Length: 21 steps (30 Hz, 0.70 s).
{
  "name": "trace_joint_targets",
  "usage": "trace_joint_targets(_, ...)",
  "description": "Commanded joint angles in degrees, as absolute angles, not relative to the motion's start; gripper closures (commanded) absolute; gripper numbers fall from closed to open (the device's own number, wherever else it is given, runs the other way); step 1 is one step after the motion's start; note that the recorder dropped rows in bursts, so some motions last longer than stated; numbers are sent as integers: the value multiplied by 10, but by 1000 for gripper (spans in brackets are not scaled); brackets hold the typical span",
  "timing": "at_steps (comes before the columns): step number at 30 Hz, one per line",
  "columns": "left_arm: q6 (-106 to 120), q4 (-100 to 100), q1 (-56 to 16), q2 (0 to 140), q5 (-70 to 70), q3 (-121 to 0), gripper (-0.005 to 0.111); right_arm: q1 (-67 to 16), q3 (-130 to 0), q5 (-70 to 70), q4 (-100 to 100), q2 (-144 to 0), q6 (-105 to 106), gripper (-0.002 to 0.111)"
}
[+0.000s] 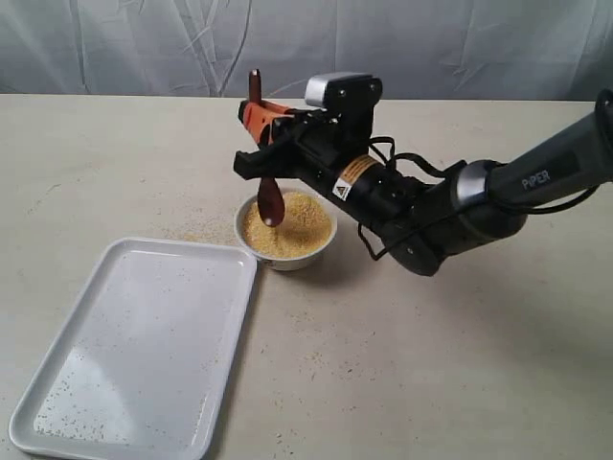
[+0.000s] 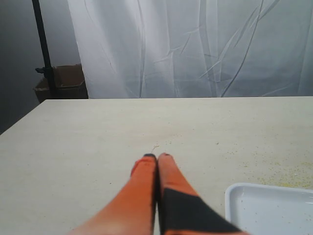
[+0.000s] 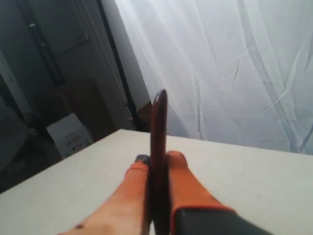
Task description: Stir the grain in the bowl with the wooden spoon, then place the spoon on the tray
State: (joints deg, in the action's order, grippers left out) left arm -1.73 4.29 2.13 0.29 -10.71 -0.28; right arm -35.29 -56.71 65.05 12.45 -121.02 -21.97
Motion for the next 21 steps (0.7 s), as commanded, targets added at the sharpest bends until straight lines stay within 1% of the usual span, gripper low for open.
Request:
trace_joint_targets(1,-19,41,22,0,-104,0,106,-354,-573,609,128,-1225,-199,108)
trace_joint_targets(7,-19,41,22,0,-104,0,106,-354,-582,603,107,-1255,-114,108)
trace_joint_targets(12,-19,41,22,0,-104,0,106,-354,-582,698,105,-1235,-114,108)
trace_joint_targets(13,-19,41,22,0,-104,0,106,-354,-582,700,105,-1228,-114,108)
trace_joint_targets(17,-19,41,22,0,-104,0,106,-354,-582,694,66,-1206,-110,108)
trace_joint_targets(21,-19,41,22,0,-104,0,106,-354,-582,616,-26,-1206,-107,108)
